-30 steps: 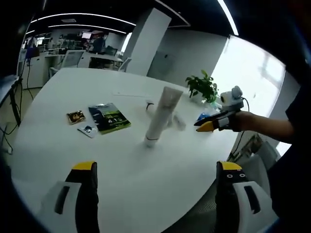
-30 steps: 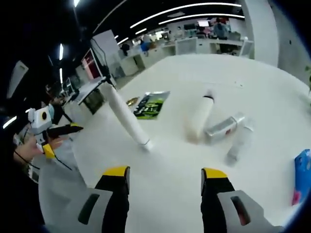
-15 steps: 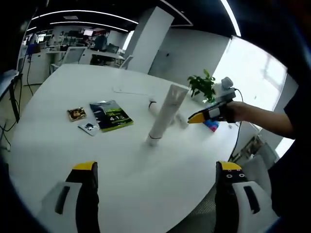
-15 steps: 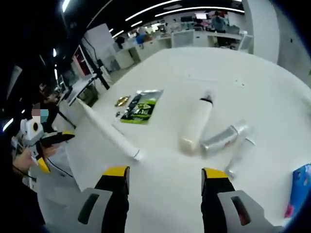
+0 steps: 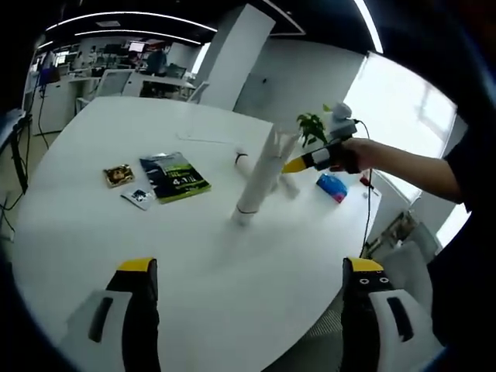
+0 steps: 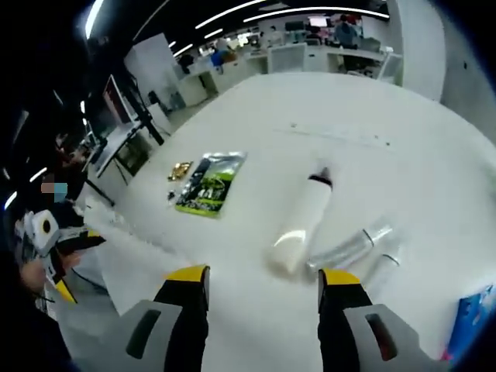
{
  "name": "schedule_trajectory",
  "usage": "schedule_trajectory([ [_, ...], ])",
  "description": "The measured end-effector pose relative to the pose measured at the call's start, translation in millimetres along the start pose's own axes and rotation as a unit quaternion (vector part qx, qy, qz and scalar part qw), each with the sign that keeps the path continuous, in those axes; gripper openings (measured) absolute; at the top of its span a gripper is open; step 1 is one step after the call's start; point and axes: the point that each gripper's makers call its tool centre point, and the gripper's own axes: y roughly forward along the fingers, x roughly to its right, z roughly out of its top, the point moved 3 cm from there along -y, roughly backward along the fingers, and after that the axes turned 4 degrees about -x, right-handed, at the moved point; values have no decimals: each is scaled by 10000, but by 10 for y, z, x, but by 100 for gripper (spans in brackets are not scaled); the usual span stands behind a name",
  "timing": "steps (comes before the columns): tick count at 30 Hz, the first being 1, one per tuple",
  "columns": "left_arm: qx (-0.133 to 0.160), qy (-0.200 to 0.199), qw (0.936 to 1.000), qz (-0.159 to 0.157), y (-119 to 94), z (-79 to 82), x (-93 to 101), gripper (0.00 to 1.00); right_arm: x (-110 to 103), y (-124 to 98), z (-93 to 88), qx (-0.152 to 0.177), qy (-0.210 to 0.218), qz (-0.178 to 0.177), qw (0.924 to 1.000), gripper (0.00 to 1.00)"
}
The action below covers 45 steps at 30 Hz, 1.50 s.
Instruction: Arrange the skincare products in the storage area until every visible bottle or jar stands upright without overlapping.
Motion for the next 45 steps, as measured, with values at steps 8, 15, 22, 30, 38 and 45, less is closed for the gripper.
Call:
schedule_trajectory([
  [8,-27,-48,10000,-28,54,-12,-39,91,154,114,233,-291,139,-58,9995,58],
  [15,-47,-111,9999,-58,93,-39,-67,90,287,267,394,-547,-25,-356,9979,56],
  [22,-34,-203,9998,-81,108,-62,-104,89,300,469,500,-820,-220,-470,9953,53],
  [30,-100,-227,9996,-150,136,-102,-84,89,447,687,567,-1101,-170,-702,9913,51],
  [38,-173,-249,9992,-260,230,-133,-30,89,465,754,545,-1346,-84,-830,9874,47],
  [45,-166,-274,9989,-342,264,-103,8,88,525,860,612,-1453,-118,-934,9849,44],
])
